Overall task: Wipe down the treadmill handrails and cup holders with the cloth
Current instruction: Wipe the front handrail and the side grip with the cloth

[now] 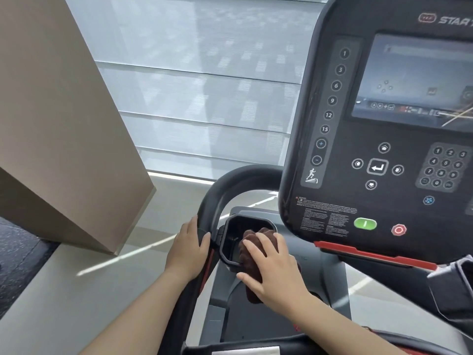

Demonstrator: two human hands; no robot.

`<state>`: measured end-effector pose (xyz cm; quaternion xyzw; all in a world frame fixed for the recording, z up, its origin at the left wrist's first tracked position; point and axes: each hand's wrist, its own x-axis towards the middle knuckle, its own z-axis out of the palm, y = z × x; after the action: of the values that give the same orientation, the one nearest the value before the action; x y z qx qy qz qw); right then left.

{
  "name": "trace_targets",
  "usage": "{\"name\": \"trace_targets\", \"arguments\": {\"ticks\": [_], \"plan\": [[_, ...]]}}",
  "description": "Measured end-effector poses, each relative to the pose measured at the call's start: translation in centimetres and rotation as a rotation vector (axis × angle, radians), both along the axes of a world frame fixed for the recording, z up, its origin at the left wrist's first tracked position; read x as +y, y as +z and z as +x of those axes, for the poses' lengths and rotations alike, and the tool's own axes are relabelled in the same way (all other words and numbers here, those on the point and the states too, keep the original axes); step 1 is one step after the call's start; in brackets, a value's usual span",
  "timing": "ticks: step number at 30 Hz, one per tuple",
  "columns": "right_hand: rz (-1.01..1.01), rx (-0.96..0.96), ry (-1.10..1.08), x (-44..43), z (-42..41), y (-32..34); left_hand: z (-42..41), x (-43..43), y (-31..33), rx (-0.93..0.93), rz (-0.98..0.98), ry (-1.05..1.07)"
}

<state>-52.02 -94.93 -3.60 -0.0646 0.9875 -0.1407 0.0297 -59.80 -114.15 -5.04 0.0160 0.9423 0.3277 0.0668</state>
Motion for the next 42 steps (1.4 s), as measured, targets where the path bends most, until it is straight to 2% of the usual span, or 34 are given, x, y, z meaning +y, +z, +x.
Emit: {"name": "trace_targets", "arguments": {"ticks": [6,10,16,20,26,34,39,42], "plan": [[0.085,-0.113,0.103,0.6,-0.3,0.9,0.1,-0.1,0.2,0.002,0.005,-0.001],[0.068,-0.004,0.151,1.1,-0.4,0.1,0.1,-0.2,0.1,0.000,0.009,0.000],[-0.134,0.190,0.036,1.3,-0.9,1.2,-0.1,-0.1,0.1,-0.003,0.020,0.002],[-0.194,0.117,-0.106,1.2,-1.3,1.1,-0.2,-0.1,-0.1,-0.012,0.017,0.003],[-0.012,0.088,0.064,-0.4,0.6,-0.1,-0.2,-0.3,-0.4,0.004,0.018,0.004],[-0.262,0.188,-0.038,0.4,-2.4,3.3,-0.4,-0.2,-0.4,-0.005,0.028,0.010],[-0.158,0.112,0.051,-3.2,-2.8,3.0,-0.6,-0.3,-0.2,-0.006,0.114,0.042],[-0.005,0.065,0.082,-5.4,-2.1,1.4,-0.7,-0.3,-0.3,-0.003,0.111,0.044]]}}
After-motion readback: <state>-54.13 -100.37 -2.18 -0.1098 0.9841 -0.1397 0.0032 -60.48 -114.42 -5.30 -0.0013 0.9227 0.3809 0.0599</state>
